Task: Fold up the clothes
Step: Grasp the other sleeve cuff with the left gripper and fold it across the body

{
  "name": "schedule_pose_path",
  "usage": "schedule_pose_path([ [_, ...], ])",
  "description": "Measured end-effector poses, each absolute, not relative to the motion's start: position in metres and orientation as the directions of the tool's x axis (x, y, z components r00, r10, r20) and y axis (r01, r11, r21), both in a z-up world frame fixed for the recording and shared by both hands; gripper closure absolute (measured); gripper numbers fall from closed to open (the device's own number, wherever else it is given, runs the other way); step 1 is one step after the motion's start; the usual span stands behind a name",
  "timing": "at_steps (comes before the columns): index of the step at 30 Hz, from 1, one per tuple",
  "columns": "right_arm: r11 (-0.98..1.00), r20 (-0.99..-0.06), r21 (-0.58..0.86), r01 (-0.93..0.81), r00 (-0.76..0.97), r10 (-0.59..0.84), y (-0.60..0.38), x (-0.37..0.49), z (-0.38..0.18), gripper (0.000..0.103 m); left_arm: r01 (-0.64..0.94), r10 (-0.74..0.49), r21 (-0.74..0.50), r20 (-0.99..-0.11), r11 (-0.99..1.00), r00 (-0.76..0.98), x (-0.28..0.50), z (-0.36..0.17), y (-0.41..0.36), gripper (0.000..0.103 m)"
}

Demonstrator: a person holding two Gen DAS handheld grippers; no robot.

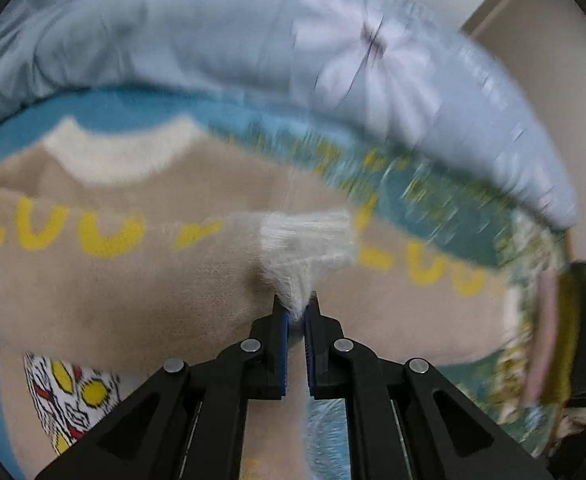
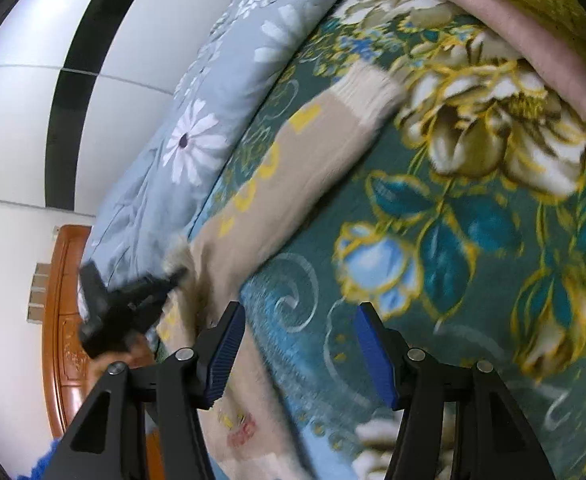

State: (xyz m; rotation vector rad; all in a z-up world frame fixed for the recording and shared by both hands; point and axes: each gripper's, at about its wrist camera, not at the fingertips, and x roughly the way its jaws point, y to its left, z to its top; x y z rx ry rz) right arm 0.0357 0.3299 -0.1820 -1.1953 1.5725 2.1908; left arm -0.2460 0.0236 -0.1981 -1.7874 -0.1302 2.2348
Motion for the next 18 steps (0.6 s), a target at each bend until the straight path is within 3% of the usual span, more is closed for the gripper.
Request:
schedule_pose_path([
  [2,-0.391,-0.698,0.71,-0.586,-0.66,-0.277,0.347,0.028,-0.19,0.042,-0.152,0.257,-0.233,-0.952,-0.961,-0.164,-0.236,-0.204,0.026,0.09],
  [4,-0.353,-0.695,0.715,-0.603,-0.669,-0.264,0.363,0.02,-0.199,0.042,-0.159,0.295,-0.27,-0.941,-0.95,-0.165,-0.227,-0.194,0.022,0.059],
  [8,-0.283,-0.693,0.719,-0.635,-0.688,-0.216,0.393,-0.002,-0.214,0.042,-0.142,0.359,-0.334,-0.907,-0.932,-0.22,-0.205,-0.155,-0.009,0.054],
  [14,-0.151,-0.715,0.699,-0.699,-0.684,-0.142,0.424,-0.019,-0.234,0.043,0.03,0.331,-0.352,-0.901,-0.935,-0.28,-0.158,-0.122,-0.104,0.051],
  [17,-0.09,-0.717,0.697,-0.712,-0.687,-0.118,0.43,-0.023,-0.242,0.057,0.093,0.281,-0.318,-0.917,-0.944,-0.284,-0.138,-0.122,-0.145,0.051],
  [18,-0.101,-0.72,0.694,-0.713,-0.684,-0.121,0.43,-0.027,-0.241,0.07,0.115,0.27,-0.312,-0.92,-0.943,-0.285,-0.132,-0.123,-0.156,0.051],
])
